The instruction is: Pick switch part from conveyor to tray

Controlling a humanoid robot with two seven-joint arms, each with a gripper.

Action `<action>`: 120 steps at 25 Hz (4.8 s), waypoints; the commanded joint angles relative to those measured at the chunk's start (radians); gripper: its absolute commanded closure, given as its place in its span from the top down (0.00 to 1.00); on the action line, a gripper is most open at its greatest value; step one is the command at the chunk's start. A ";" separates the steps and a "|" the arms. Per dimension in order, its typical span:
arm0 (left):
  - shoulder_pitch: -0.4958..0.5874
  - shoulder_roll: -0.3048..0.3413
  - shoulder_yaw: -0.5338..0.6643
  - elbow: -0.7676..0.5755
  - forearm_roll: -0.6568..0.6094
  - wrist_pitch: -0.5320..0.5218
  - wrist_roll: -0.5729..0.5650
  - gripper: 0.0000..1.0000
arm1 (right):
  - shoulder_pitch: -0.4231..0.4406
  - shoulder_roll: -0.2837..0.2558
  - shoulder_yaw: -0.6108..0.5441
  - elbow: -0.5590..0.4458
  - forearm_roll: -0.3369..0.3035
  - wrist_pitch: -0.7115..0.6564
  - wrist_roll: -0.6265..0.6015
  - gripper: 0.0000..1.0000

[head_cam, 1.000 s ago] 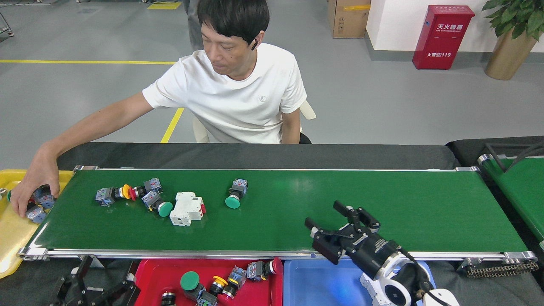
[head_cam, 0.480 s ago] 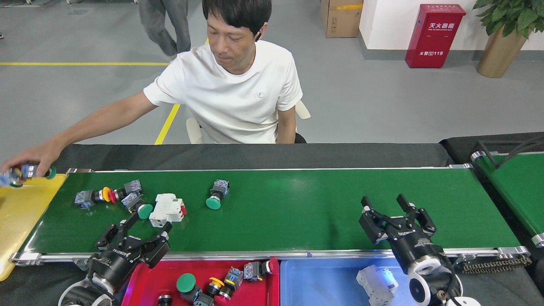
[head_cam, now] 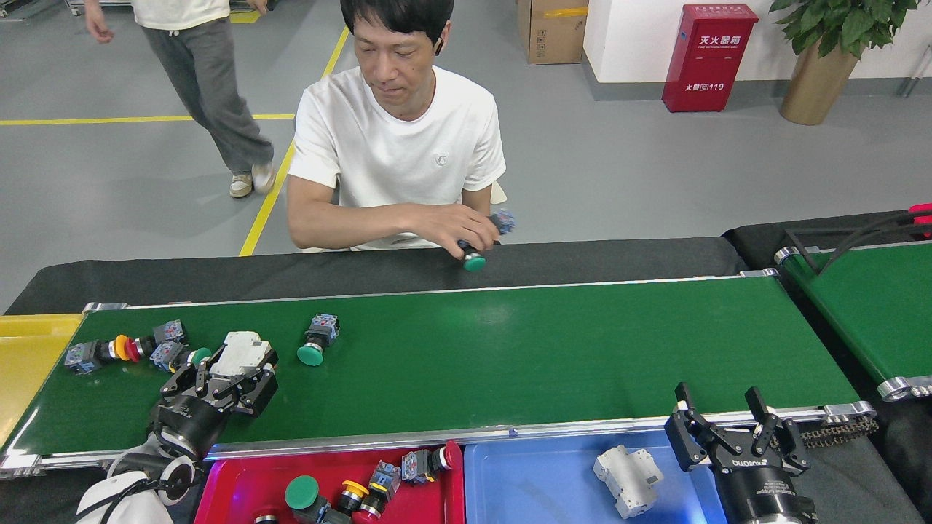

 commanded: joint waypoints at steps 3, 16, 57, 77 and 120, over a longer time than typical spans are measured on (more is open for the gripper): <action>-0.014 0.005 -0.006 -0.085 0.051 -0.007 0.007 0.05 | 0.008 0.000 -0.007 -0.016 0.003 0.016 -0.022 0.98; 0.431 -0.118 -0.488 -0.783 -0.023 -0.145 -0.020 0.13 | 0.010 -0.009 -0.007 -0.027 0.003 0.013 -0.092 0.99; 0.247 0.014 0.199 -0.295 -0.003 -0.054 0.073 1.00 | 0.011 -0.005 -0.012 -0.036 0.006 0.019 -0.092 0.99; -0.266 0.208 0.041 0.522 -0.009 0.435 0.174 1.00 | -0.042 -0.008 0.060 -0.027 0.007 0.007 -0.094 0.99; 0.692 0.157 0.055 -0.706 0.409 -0.255 0.033 0.21 | 0.044 -0.009 0.042 -0.085 0.009 0.018 -0.089 0.99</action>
